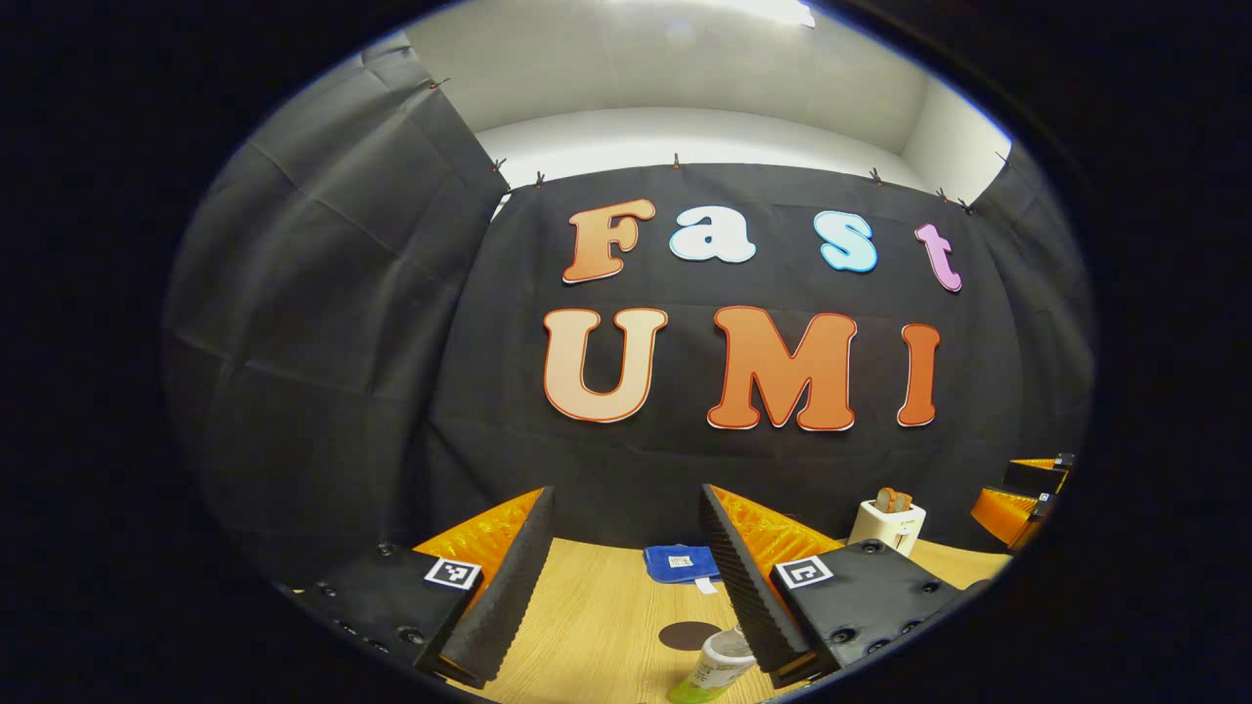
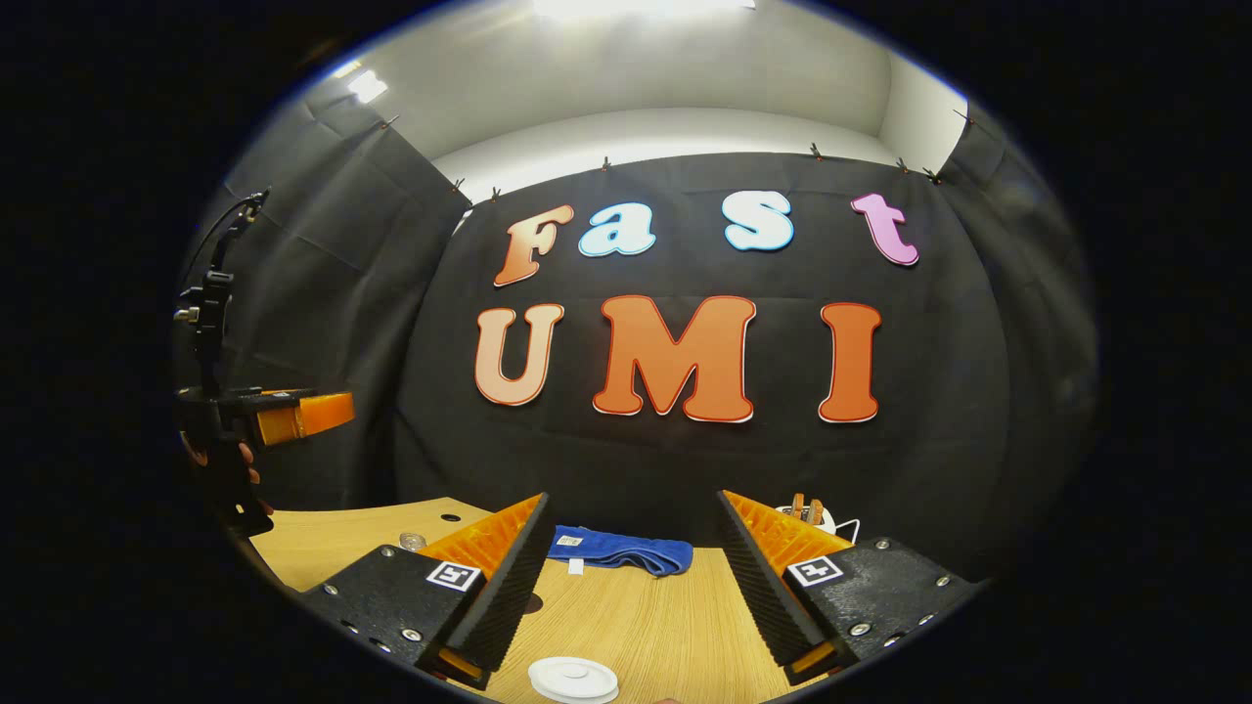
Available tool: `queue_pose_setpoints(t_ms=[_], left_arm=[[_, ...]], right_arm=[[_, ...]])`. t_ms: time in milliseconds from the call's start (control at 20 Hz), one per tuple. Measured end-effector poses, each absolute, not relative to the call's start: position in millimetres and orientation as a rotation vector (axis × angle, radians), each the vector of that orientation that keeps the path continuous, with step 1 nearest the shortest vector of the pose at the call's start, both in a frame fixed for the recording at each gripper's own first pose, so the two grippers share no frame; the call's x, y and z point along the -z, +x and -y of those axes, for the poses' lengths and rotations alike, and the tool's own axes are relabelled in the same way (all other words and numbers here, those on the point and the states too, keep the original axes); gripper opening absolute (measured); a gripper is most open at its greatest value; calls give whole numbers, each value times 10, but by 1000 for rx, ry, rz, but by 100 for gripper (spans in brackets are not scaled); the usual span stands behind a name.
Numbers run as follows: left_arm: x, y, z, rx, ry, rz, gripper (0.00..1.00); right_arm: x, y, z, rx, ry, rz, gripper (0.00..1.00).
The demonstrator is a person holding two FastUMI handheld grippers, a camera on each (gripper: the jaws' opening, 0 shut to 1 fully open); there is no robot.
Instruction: Open the teacup lid with one hand, grasp the water bottle and pour water into the teacup with the other hand; after pouring, place the water bottle on the coaster and then close the teacup lid.
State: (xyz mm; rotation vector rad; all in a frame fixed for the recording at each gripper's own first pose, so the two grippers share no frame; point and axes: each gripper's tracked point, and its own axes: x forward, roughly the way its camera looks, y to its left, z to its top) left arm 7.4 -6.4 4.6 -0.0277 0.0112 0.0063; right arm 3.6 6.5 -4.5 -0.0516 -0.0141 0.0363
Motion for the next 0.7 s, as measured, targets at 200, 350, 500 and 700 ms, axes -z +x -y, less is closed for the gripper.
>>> queue_pose_setpoints(t_ms=[200, 350, 500, 700], left_arm=[[-85, 63, 24, -14, -10, 8, 92], [-77, 22, 94, -8, 27, 19, 92], [-66, -6, 243, 40, 38, 26, 94], [58, -59, 369, 76, 33, 12, 95]], right_arm=[[29, 39, -51, -35, -39, 21, 98], [72, 42, -65, -38, -35, 13, 98], [144, 40, -55, -39, -28, 1, 98], [350, 30, -63, -43, -23, -44, 98]])
